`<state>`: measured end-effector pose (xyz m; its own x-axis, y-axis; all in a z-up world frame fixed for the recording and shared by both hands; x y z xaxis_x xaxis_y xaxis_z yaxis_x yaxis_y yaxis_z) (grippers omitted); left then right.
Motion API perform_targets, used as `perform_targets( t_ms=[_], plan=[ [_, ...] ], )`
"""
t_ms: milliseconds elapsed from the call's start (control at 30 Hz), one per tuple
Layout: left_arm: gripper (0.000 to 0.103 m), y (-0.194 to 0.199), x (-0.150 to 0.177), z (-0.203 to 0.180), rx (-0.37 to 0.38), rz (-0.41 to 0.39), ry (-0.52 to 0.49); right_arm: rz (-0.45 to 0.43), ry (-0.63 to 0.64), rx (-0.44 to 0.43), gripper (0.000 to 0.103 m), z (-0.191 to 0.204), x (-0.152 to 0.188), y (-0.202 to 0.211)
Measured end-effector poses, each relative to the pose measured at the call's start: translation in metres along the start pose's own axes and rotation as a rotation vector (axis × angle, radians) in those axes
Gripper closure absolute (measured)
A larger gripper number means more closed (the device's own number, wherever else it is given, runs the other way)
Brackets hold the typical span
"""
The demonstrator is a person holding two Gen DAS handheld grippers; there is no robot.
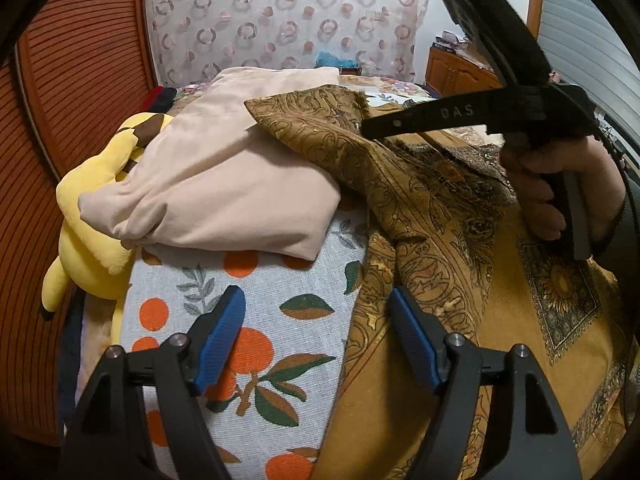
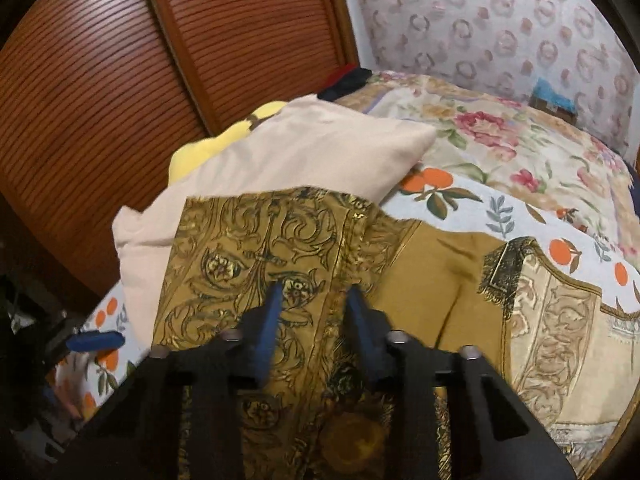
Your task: Fold small clothes
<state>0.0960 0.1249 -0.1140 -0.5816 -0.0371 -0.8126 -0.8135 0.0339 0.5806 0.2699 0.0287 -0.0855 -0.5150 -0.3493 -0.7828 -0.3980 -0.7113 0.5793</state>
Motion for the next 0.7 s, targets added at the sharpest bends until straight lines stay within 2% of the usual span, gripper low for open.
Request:
perform_targets(
  t_ms=[33, 167, 300, 400, 533, 567, 600, 700],
  plan=[
    [0.028, 0.0, 0.0, 0.0, 0.0, 0.0, 0.003, 0.001, 0.011, -0.007, 0.099, 0.003, 0.001, 0.003],
    [0.028, 0.002, 0.0, -0.002, 0.009, -0.005, 0.017, -0.071, 0.041, -0.034, 0.102, 0.012, -0.003, 0.035],
    [0.028, 0.003, 0.0, -0.002, 0.011, -0.01, 0.029, -0.143, 0.056, 0.017, 0.103, 0.011, -0.011, 0.077],
    [0.028, 0.005, -0.003, 0.004, 0.01, -0.03, 0.032, -0.155, 0.068, 0.048, 0.102, 0.006, -0.012, 0.096],
    [0.028, 0.014, -0.017, 0.007, 0.036, -0.082, 0.058, -0.126, 0.067, 0.046, 0.101, -0.005, -0.007, 0.094],
    [0.028, 0.016, -0.023, 0.009, 0.041, -0.097, 0.065, -0.118, 0.066, 0.04, 0.097, -0.005, -0.004, 0.09],
    [0.028, 0.017, -0.031, 0.011, 0.043, -0.108, 0.069, -0.11, 0.062, 0.02, 0.087, -0.004, 0.0, 0.084],
    [0.028, 0.018, -0.047, 0.017, 0.028, -0.128, 0.056, -0.094, 0.045, -0.013, 0.073, 0.0, 0.004, 0.062]
  ],
)
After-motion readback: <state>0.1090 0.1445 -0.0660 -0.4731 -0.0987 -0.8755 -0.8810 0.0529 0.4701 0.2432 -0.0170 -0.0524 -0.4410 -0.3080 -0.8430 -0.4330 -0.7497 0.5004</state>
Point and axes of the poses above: each gripper's, at about its wrist camera, not at the fingertips, and y roughly against the way its jaws point, z to its left, x to its underside, the point moved 2 cm from there along -y, roughly the way its jaws point, and after that the axes turned 14 degrees about -z, right-handed, at the moved point
